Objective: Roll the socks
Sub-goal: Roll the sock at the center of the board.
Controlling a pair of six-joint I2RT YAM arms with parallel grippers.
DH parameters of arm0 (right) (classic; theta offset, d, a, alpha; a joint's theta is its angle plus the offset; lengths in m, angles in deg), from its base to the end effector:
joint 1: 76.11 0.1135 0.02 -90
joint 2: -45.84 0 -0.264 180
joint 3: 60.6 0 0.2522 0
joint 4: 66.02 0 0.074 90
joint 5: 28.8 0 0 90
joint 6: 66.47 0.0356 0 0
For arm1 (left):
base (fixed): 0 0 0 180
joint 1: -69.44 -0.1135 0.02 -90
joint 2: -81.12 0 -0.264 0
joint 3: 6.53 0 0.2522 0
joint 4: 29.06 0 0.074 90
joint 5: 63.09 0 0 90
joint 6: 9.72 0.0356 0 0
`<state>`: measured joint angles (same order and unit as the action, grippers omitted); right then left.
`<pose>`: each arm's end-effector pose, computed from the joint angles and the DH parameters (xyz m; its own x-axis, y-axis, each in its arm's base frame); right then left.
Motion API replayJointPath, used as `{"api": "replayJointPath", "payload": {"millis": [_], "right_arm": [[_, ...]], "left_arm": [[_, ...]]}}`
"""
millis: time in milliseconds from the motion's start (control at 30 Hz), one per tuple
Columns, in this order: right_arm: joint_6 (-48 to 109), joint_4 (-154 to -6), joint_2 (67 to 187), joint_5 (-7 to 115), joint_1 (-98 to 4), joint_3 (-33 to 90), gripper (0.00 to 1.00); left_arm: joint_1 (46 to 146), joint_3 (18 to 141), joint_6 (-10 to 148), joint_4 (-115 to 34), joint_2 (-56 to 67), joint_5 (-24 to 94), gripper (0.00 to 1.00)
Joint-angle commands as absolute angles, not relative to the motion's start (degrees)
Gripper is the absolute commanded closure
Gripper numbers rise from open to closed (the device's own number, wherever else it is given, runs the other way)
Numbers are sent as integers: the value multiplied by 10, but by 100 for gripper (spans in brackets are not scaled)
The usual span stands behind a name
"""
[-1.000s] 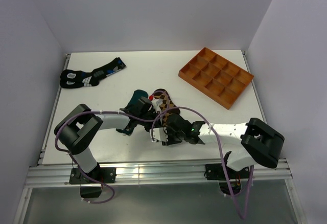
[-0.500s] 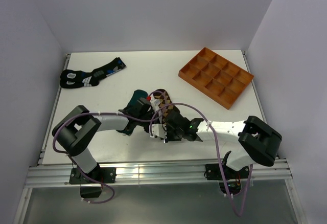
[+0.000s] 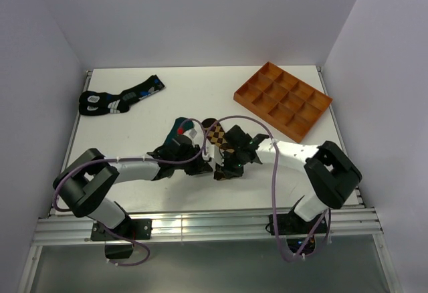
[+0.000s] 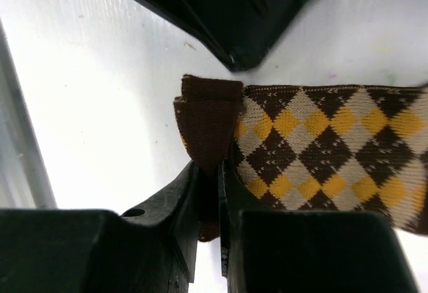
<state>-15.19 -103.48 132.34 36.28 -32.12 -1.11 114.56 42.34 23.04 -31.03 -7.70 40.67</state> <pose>0.1870 0.2014 0.1666 -0.0308 -0.8182 -0.5741 -0.9995 0.0186 0.0271 0.1977 -0.2105 0.1430 -0.9389 -0.2147 -0.2690 0.0436 0.7011 -0.7117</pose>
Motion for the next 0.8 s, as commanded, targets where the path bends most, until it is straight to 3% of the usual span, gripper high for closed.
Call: {"api": "replayJointPath", "payload": {"millis": [0,467,767], "right_arm": [[-167,-1122,1357,279,-351,34,92],[-265,-1408,1586,102,-462,247,91],[-260,-1458,1637,86,-486,283,91]], "left_arm": [[1158,408,195,-278,-39,344,75],[1231,353,310,-193,25,180,73],[1272,324,433,-12,-37,208,62]]}}
